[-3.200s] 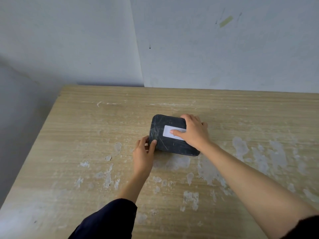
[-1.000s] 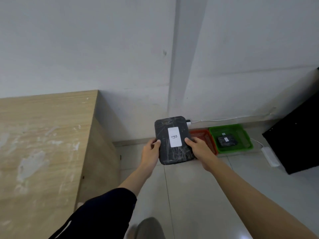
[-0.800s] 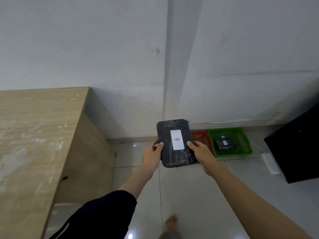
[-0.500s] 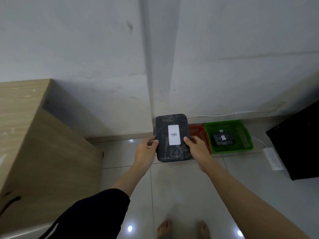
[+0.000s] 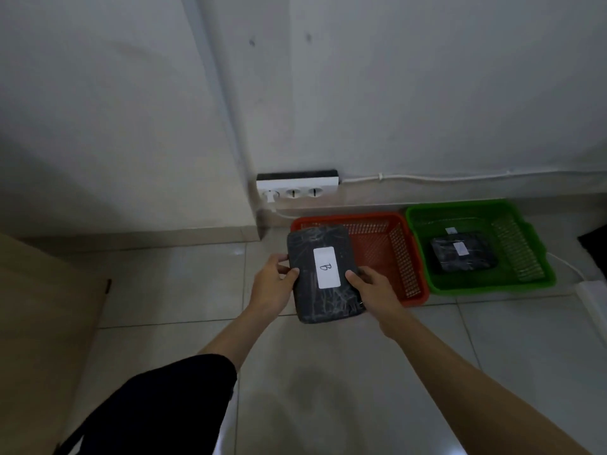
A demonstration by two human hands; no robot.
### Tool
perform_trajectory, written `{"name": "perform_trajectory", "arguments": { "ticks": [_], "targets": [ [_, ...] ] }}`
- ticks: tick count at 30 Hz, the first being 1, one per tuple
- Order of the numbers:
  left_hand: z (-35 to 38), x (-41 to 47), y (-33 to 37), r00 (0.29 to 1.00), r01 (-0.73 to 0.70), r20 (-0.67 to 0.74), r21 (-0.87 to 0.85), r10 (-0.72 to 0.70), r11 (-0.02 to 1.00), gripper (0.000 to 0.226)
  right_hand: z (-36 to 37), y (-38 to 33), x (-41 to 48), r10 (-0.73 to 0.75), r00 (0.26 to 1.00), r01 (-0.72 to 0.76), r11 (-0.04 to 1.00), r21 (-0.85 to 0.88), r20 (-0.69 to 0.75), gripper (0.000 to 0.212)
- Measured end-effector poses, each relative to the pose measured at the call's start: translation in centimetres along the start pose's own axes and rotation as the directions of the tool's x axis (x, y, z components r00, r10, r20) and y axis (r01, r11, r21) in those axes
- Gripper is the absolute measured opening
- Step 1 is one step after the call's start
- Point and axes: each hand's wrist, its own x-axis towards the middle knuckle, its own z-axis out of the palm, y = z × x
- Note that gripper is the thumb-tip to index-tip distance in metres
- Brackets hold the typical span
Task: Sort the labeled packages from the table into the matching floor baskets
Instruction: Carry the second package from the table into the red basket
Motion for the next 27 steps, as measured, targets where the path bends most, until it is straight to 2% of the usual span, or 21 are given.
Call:
{"name": "perform_trajectory", "arguments": {
  "ticks": [3,7,12,15,18,21,23,27],
  "targets": [
    [3.4,4.3,-4.4,1.000,-0.021,-0.008,0.014,0.021,1.000,0.036,0.0,4.6,5.4,-0.016,1.000,0.016,1.000,-0.005,0.010,0.014],
    [6.8,9.0,-8.2,0.992,-0.081,-0.099,0.015,0.082,0.997,0.036,0.2,7.8,11.8,-0.077,0.997,0.077,0.997,0.006,0.024,0.011],
    [9.9,11.3,-10.4,0.964,-0.183,-0.188,0.034,0.186,0.983,0.036,0.1,10.4,16.3,-0.104,0.994,0.104,0.994,0.044,-0.018,0.022],
    [11.0,11.8,-10.8,0.931,-0.266,-0.218,0.143,0.293,0.953,0.033,-0.3,11.4,17.5,-0.086,0.996,0.087,0.994,0.069,-0.019,0.023],
    [11.1,12.7,-10.8,0.853,-0.371,-0.242,0.342,0.462,0.864,0.037,-0.9,12.1,18.4,-0.053,0.998,0.055,0.994,0.096,-0.019,0.023],
    [10.9,13.5,-11.4,0.783,-0.363,-0.280,0.520,0.556,0.773,0.046,-1.2,12.7,18.9,-0.027,1.000,0.028,0.994,0.104,-0.008,0.022],
    [11.1,14.0,-12.6,0.811,-0.337,-0.265,0.516,0.521,0.788,0.054,-1.1,13.2,19.2,-0.017,1.000,0.017,0.995,0.095,0.003,0.025],
    [11.7,14.2,-14.8,0.904,-0.345,-0.168,0.254,0.393,0.903,0.056,-0.8,14.3,19.5,0.004,1.000,-0.005,0.997,0.077,0.017,0.029]
  ]
}}
